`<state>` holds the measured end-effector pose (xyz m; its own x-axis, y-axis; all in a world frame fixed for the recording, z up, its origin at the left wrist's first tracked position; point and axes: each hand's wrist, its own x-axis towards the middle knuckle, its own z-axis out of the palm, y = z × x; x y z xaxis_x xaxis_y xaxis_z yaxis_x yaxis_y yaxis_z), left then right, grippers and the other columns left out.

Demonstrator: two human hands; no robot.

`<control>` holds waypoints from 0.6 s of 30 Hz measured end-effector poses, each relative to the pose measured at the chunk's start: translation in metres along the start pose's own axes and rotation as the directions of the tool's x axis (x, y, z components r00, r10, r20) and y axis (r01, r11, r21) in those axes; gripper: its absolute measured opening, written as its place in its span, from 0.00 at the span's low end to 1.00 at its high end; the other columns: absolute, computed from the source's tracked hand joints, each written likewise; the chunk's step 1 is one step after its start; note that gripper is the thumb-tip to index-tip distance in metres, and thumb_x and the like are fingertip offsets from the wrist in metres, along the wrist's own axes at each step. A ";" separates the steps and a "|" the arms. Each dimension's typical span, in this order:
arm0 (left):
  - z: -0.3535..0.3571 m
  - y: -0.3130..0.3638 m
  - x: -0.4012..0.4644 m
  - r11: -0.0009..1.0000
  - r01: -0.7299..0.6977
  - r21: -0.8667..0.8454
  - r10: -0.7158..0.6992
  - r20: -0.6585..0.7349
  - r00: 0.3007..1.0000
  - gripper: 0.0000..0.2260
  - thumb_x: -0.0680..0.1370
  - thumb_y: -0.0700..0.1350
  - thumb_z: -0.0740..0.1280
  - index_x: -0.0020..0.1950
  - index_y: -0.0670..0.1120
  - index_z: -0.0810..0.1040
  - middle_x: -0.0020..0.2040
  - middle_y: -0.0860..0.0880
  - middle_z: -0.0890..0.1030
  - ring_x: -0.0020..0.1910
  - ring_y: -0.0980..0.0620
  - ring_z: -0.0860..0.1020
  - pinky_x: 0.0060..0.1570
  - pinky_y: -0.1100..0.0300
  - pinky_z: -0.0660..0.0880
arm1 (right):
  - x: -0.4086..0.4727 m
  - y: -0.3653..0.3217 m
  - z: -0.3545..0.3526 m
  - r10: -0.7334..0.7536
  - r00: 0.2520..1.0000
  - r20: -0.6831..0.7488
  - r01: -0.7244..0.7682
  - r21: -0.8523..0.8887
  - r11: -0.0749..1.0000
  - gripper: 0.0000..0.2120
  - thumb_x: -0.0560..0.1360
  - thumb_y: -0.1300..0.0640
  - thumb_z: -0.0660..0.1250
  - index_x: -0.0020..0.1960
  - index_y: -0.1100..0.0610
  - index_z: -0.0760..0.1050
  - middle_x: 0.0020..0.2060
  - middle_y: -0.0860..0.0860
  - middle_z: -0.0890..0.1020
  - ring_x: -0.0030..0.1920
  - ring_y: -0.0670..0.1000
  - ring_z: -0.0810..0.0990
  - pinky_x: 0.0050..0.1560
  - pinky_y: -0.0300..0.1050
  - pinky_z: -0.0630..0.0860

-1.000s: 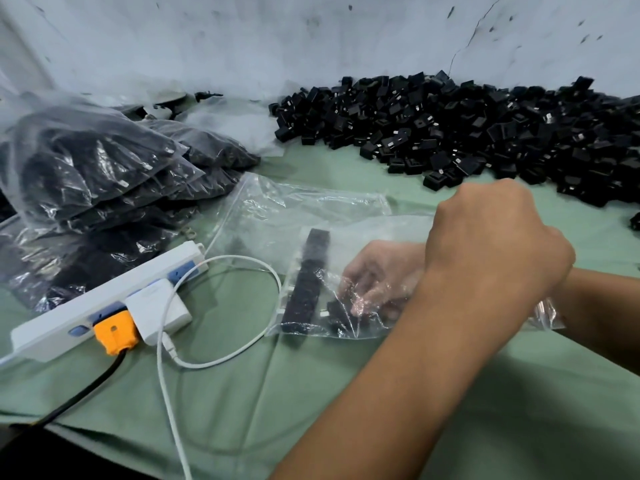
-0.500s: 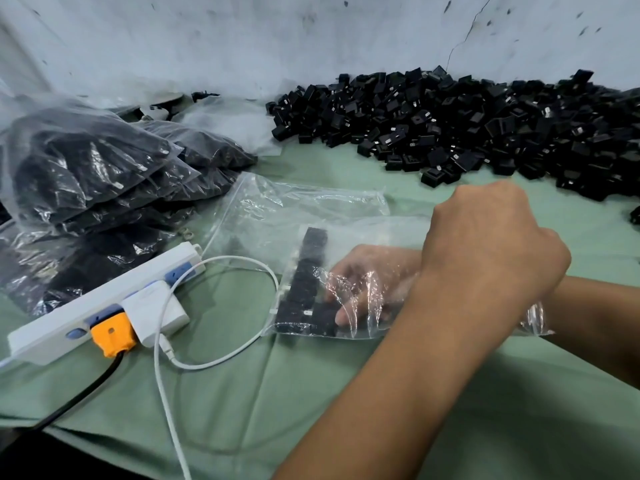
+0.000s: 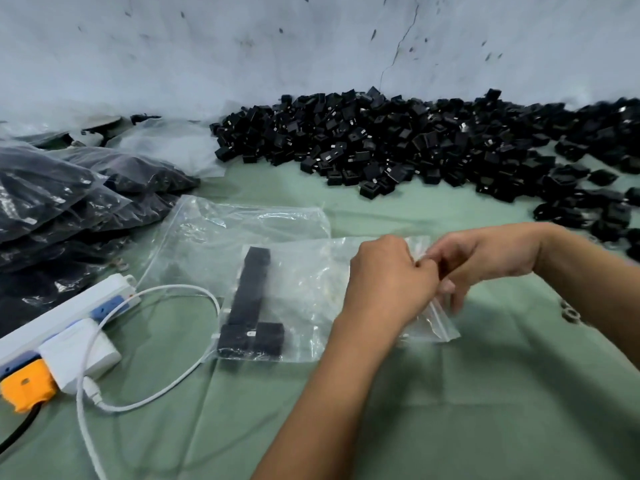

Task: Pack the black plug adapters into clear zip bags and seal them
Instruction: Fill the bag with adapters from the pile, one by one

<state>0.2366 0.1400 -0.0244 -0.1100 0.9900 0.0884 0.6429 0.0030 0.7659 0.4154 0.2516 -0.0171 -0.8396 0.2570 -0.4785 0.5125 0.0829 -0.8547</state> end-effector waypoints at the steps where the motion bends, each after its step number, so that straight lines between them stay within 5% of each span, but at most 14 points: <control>1: 0.006 -0.004 0.000 1.000 0.005 0.001 -0.005 0.006 1.000 0.12 0.73 0.51 0.67 0.34 0.45 0.75 0.32 0.48 0.79 0.32 0.48 0.79 0.31 0.56 0.75 | -0.005 0.004 -0.007 0.005 0.999 -0.035 -0.003 0.058 0.998 0.07 0.81 0.61 0.69 0.58 0.59 0.82 0.50 0.59 0.86 0.49 0.56 0.86 0.47 0.47 0.83; 3: 0.019 -0.010 0.000 1.000 -0.004 0.012 0.004 -0.013 1.000 0.11 0.73 0.53 0.67 0.35 0.47 0.74 0.34 0.50 0.79 0.35 0.49 0.78 0.35 0.55 0.75 | -0.010 0.012 -0.018 0.098 0.929 -0.358 -0.081 0.063 0.995 0.06 0.81 0.65 0.67 0.57 0.63 0.80 0.49 0.62 0.85 0.43 0.57 0.85 0.38 0.44 0.80; 5: 0.027 -0.016 0.000 0.999 -0.038 0.002 0.038 -0.042 0.998 0.10 0.72 0.54 0.66 0.39 0.49 0.72 0.36 0.51 0.79 0.37 0.50 0.77 0.38 0.54 0.76 | -0.002 0.019 -0.022 0.118 0.703 -0.701 -0.119 0.047 0.992 0.06 0.81 0.67 0.66 0.55 0.61 0.80 0.45 0.59 0.86 0.35 0.52 0.82 0.33 0.43 0.75; 7: 0.034 -0.023 0.002 0.998 -0.069 -0.011 0.069 -0.030 0.997 0.09 0.72 0.56 0.66 0.42 0.51 0.71 0.36 0.52 0.79 0.36 0.52 0.77 0.38 0.53 0.77 | 0.019 0.019 -0.025 0.048 0.490 -0.870 -0.071 0.014 0.997 0.07 0.81 0.67 0.65 0.50 0.58 0.80 0.41 0.55 0.85 0.32 0.50 0.79 0.31 0.43 0.72; 9: 0.038 -0.031 0.003 0.996 -0.089 -0.028 0.089 -0.004 0.996 0.09 0.71 0.56 0.66 0.44 0.53 0.71 0.33 0.52 0.78 0.34 0.55 0.77 0.36 0.55 0.76 | 0.039 0.012 -0.031 -0.119 0.401 -0.908 -0.123 -0.182 0.975 0.07 0.79 0.66 0.67 0.49 0.56 0.80 0.41 0.51 0.83 0.36 0.48 0.79 0.35 0.44 0.75; 13: 0.041 -0.046 0.005 0.973 -0.099 -0.209 0.092 -0.042 0.995 0.08 0.72 0.54 0.67 0.48 0.57 0.71 0.34 0.54 0.80 0.31 0.57 0.77 0.34 0.62 0.72 | 0.082 -0.002 -0.041 -0.369 0.530 -0.763 -0.449 -0.622 0.642 0.18 0.77 0.62 0.65 0.67 0.55 0.76 0.63 0.55 0.77 0.61 0.58 0.73 0.64 0.51 0.71; 16: 0.043 -0.049 0.005 0.954 -0.127 -0.270 0.112 -0.071 0.991 0.10 0.72 0.52 0.67 0.52 0.58 0.72 0.35 0.55 0.81 0.32 0.56 0.78 0.37 0.57 0.76 | 0.107 -0.014 -0.048 -0.367 0.617 -0.697 -0.591 -0.717 0.368 0.27 0.80 0.55 0.62 0.79 0.48 0.63 0.79 0.55 0.61 0.75 0.62 0.58 0.70 0.59 0.67; 18: 0.043 -0.051 0.006 0.948 -0.133 -0.289 0.109 -0.096 0.989 0.11 0.73 0.50 0.66 0.54 0.59 0.73 0.39 0.57 0.80 0.33 0.55 0.78 0.39 0.54 0.77 | 0.116 -0.021 -0.054 -0.262 0.664 -0.700 -0.662 -0.714 0.229 0.27 0.82 0.52 0.60 0.80 0.44 0.60 0.80 0.54 0.58 0.78 0.61 0.53 0.71 0.62 0.61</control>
<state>0.2356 0.1514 -0.0902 -0.1116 0.9662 0.2324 0.4047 -0.1694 0.8986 0.3173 0.3317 -0.0439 -0.5662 0.8230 0.0469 0.8015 0.5364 0.2643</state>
